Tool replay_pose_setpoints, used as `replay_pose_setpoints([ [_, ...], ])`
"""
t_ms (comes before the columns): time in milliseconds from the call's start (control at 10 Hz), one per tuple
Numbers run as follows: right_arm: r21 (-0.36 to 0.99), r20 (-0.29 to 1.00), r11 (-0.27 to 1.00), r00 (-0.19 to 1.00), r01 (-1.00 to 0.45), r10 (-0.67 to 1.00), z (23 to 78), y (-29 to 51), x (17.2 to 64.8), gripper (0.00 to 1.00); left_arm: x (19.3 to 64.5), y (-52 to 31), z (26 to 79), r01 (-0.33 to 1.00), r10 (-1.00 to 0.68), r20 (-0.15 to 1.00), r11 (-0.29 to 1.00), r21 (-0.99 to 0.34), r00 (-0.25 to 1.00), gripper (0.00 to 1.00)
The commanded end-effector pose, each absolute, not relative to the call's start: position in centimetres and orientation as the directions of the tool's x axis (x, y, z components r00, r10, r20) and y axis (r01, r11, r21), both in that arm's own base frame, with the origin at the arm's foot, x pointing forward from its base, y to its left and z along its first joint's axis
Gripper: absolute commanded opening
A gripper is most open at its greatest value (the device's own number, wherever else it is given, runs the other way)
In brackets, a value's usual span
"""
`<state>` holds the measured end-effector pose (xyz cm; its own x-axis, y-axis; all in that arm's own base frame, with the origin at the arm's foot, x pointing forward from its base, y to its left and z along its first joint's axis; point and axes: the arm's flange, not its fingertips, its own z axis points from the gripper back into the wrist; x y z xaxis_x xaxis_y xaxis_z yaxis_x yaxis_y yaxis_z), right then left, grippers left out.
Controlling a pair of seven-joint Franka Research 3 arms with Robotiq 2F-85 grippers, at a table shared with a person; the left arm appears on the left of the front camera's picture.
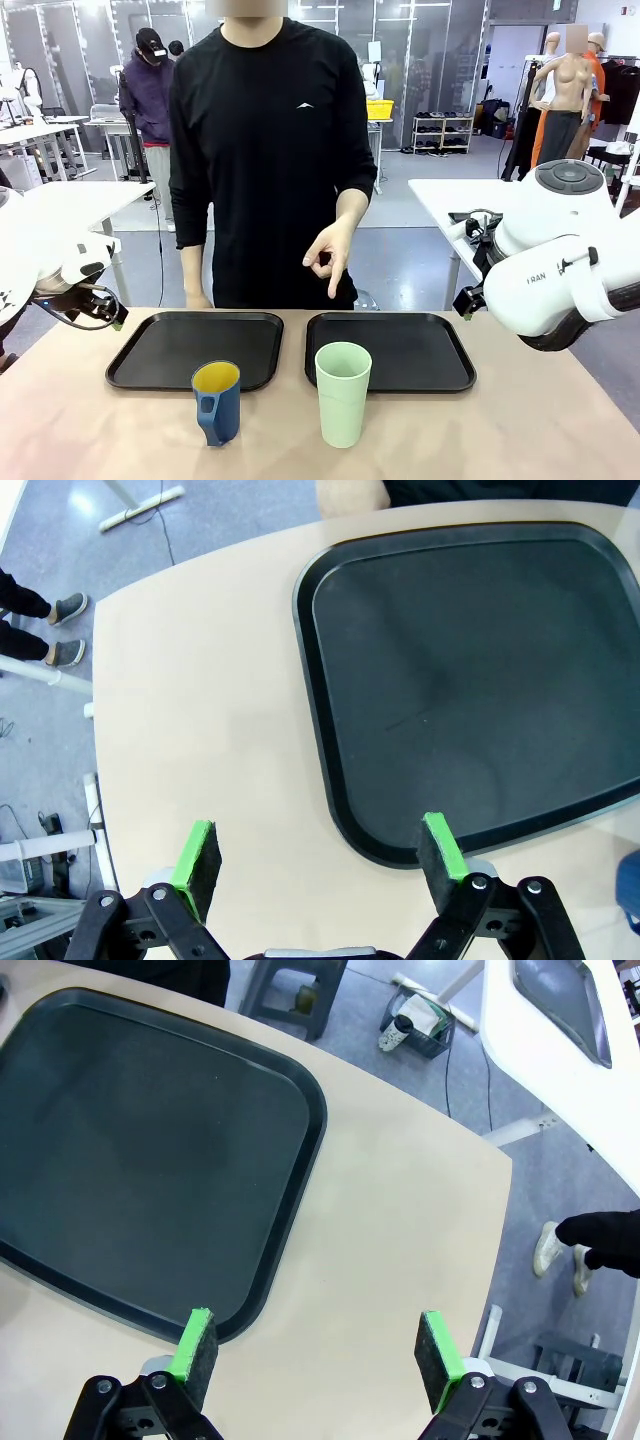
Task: Sort and store the cups by type.
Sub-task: Pick up the Reusable plastic cup.
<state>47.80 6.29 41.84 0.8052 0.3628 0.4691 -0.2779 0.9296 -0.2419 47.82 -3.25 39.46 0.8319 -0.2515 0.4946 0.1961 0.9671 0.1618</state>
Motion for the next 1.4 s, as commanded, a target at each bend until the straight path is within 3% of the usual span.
replay_pose_setpoints([
  [0,-0.242,0.471,0.929,0.803,-0.280,0.365,41.7,6.3,47.8,1.00,47.7,-3.3,39.8,0.194,-0.250,0.500,0.967,0.163,0.829,1.00],
  [100,-0.242,0.469,0.930,0.805,-0.278,0.363,41.8,6.3,47.8,1.00,47.7,-3.3,39.8,0.194,-0.250,0.500,0.967,0.163,0.829,1.00],
  [200,-0.274,0.476,0.861,0.717,-0.429,0.509,42.2,6.5,47.0,1.00,47.7,-3.3,39.8,0.194,-0.250,0.500,0.967,0.163,0.829,1.00],
  [400,-0.302,0.419,0.632,0.496,-0.713,0.760,43.5,6.4,45.0,1.00,47.7,-3.3,39.8,0.194,-0.250,0.500,0.967,0.163,0.829,1.00],
  [600,-0.336,0.277,0.405,0.322,-0.850,0.905,44.4,6.1,43.6,1.00,47.7,-3.3,39.8,0.194,-0.250,0.500,0.967,0.163,0.829,1.00],
  [1000,-0.414,0.046,0.026,0.008,-0.910,0.999,45.3,4.8,44.0,1.00,47.7,-3.3,39.8,0.194,-0.250,0.500,0.967,0.163,0.829,1.00],
  [1300,-0.387,0.015,-0.017,-0.024,-0.922,1.000,45.3,4.4,43.9,1.00,47.7,-3.3,39.8,0.194,-0.250,0.500,0.967,0.163,0.829,1.00],
])
